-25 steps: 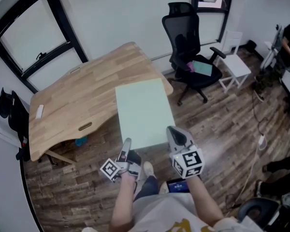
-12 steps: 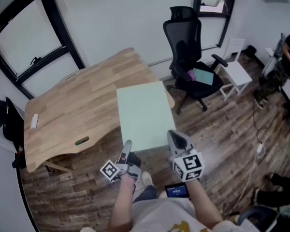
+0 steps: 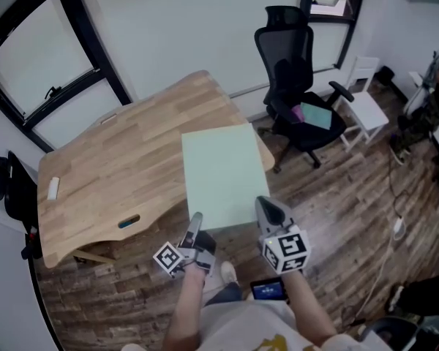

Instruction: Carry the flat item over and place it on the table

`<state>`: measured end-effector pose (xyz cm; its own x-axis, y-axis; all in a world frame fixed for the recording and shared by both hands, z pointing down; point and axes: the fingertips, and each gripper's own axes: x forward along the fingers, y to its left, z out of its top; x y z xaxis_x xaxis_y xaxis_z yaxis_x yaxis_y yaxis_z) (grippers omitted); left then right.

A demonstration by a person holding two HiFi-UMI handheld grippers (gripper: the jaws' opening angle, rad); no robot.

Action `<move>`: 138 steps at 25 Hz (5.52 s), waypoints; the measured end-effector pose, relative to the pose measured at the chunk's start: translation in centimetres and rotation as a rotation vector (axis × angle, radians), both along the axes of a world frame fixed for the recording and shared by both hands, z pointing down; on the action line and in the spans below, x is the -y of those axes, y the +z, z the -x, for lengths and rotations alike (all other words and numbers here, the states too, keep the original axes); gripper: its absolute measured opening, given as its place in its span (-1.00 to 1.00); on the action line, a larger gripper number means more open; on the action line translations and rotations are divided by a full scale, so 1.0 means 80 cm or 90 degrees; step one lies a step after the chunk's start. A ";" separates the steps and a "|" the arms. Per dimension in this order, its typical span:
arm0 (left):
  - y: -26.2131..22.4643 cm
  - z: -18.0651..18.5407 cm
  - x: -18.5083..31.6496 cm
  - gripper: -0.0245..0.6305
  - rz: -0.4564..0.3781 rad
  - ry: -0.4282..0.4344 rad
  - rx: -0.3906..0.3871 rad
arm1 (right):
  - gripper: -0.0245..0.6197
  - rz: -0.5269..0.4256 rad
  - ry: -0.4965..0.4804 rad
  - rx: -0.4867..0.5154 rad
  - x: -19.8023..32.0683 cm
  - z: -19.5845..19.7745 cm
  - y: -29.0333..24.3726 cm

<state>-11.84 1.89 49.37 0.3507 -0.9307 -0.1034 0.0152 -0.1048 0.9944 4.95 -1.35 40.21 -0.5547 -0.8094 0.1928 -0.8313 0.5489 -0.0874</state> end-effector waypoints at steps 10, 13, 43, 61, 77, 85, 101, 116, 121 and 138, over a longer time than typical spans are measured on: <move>0.012 0.027 0.035 -0.05 -0.001 0.027 -0.008 | -0.93 0.011 0.029 -0.012 0.024 0.024 0.016; 0.015 0.033 0.043 -0.05 0.000 0.038 -0.001 | -0.93 0.012 0.037 -0.013 0.029 0.032 0.021; 0.028 0.028 0.079 -0.05 0.015 0.052 -0.008 | -0.93 0.037 0.053 -0.016 0.062 0.020 0.037; 0.073 0.021 0.063 -0.05 0.065 0.059 -0.018 | -0.93 0.074 0.057 -0.017 0.063 0.015 0.071; 0.114 0.024 0.048 -0.05 0.104 0.053 -0.023 | -0.93 0.102 0.050 -0.035 0.053 0.018 0.098; 0.121 0.023 0.046 -0.05 0.116 0.052 -0.030 | -0.93 0.102 0.050 -0.038 0.056 0.018 0.099; 0.137 0.028 0.054 -0.05 0.130 0.049 -0.055 | -0.93 0.115 0.054 -0.049 0.059 0.021 0.114; 0.143 0.023 0.076 -0.05 0.125 0.044 -0.048 | -0.93 0.108 0.053 -0.058 0.073 0.022 0.124; 0.149 0.023 0.079 -0.05 0.126 0.042 -0.038 | -0.93 0.115 0.054 -0.055 0.075 0.023 0.128; 0.160 0.019 0.092 -0.05 0.133 0.017 -0.035 | -0.93 0.130 0.042 -0.053 0.081 0.023 0.145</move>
